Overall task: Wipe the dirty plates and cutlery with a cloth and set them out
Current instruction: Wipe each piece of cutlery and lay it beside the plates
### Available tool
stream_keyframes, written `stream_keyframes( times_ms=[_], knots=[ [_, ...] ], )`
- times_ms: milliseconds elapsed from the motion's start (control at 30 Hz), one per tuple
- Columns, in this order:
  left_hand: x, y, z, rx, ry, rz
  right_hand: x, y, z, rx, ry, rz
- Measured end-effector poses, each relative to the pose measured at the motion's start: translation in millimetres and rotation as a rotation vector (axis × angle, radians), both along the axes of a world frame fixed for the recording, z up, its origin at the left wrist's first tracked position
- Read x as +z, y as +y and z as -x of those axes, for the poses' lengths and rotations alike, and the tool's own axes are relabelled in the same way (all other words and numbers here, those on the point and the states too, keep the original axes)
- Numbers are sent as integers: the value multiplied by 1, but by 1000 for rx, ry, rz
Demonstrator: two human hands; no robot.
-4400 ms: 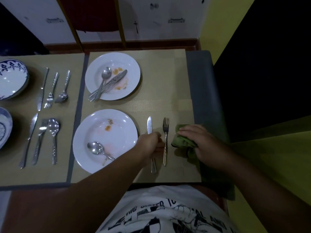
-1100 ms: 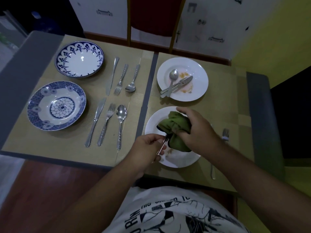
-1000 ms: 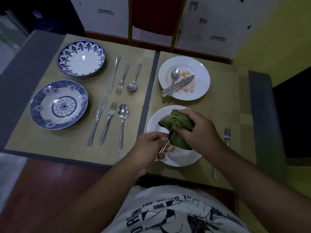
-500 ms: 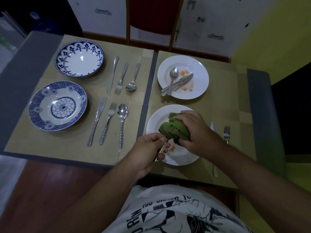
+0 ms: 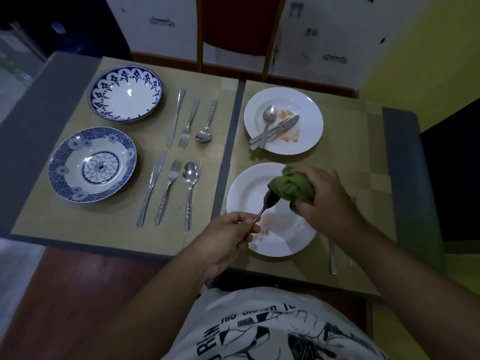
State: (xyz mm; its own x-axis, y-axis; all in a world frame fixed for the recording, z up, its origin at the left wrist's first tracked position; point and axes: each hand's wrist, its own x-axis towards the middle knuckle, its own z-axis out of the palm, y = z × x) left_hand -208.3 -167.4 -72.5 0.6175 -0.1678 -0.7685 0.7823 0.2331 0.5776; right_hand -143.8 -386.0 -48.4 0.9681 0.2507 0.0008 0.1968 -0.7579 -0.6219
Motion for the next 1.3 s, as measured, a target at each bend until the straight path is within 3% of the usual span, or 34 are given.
stream_keyframes(
  times_ms=[200,300,467,633,767,933,1100,1167,1300],
  knots=[
    [-9,-2,4,85,42,-30,6,-7,12,21,-19,-66],
    [-7,-7,6,96,-1,-18,6,-4,18,195,-21,-30],
    [0,-9,7,-63,-119,-19,0,1,21,495,-15,80],
    [-1,-13,10,-64,-110,-6,-4,-8,11,393,16,55],
    [-1,-14,13,-98,-85,8,-11,-9,26,575,-12,51],
    [-3,-12,19,-59,-23,64,-14,-28,10,269,14,14],
    [-4,-12,11,9,36,73,-4,-33,12,153,-71,-47],
    [-4,-15,9,40,58,28,1,-30,16,177,-99,-73],
    [-2,-21,6,42,53,-38,5,-17,20,425,-126,-55]
  ],
)
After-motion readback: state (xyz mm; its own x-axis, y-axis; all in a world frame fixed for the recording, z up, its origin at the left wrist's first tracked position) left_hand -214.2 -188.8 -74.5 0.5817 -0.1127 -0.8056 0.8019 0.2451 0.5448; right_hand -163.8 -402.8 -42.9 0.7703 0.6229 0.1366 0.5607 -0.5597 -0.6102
